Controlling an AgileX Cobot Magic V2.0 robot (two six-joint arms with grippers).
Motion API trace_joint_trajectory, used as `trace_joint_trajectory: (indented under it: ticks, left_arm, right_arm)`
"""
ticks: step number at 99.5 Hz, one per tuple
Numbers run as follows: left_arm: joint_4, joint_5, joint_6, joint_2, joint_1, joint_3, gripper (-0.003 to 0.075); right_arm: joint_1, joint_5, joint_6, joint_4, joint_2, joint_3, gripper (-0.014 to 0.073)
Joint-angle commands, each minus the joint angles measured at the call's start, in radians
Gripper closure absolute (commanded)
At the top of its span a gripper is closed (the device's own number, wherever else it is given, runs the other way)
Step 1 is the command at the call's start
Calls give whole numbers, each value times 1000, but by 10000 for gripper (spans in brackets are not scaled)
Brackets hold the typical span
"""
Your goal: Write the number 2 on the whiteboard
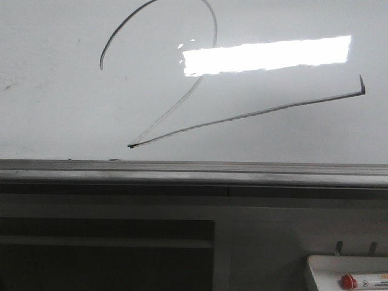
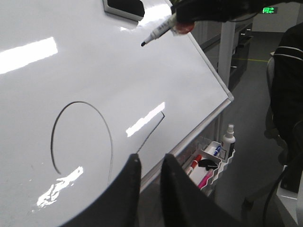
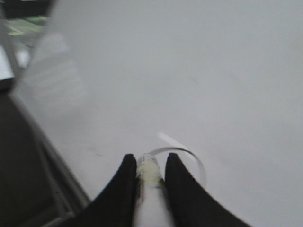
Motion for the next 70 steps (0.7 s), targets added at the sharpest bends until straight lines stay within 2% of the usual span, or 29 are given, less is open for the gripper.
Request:
trace_joint_trajectory:
  ticks: [1, 7, 14, 28, 55, 70]
  left_arm:
    - [-102, -111, 126, 78, -6, -28, 441]
    - [-175, -111, 236, 137, -6, -45, 324]
    - [-247, -90, 331, 207, -6, -81, 275]
    - [-308, 8, 443, 335, -6, -168, 319]
    - [-327, 132, 445, 469, -6, -243, 386]
    - [-327, 151, 445, 515, -6, -243, 412]
  right_arm:
    - [116, 7, -93, 86, 7, -40, 654]
    - [183, 12, -107, 63, 32, -38, 654]
    - [250, 18, -107, 46, 71, -38, 654]
    - [353, 17, -107, 46, 151, -38, 654]
    - [509, -42, -110, 46, 223, -40, 654]
    - [549, -74, -128, 46, 223, -40, 654]
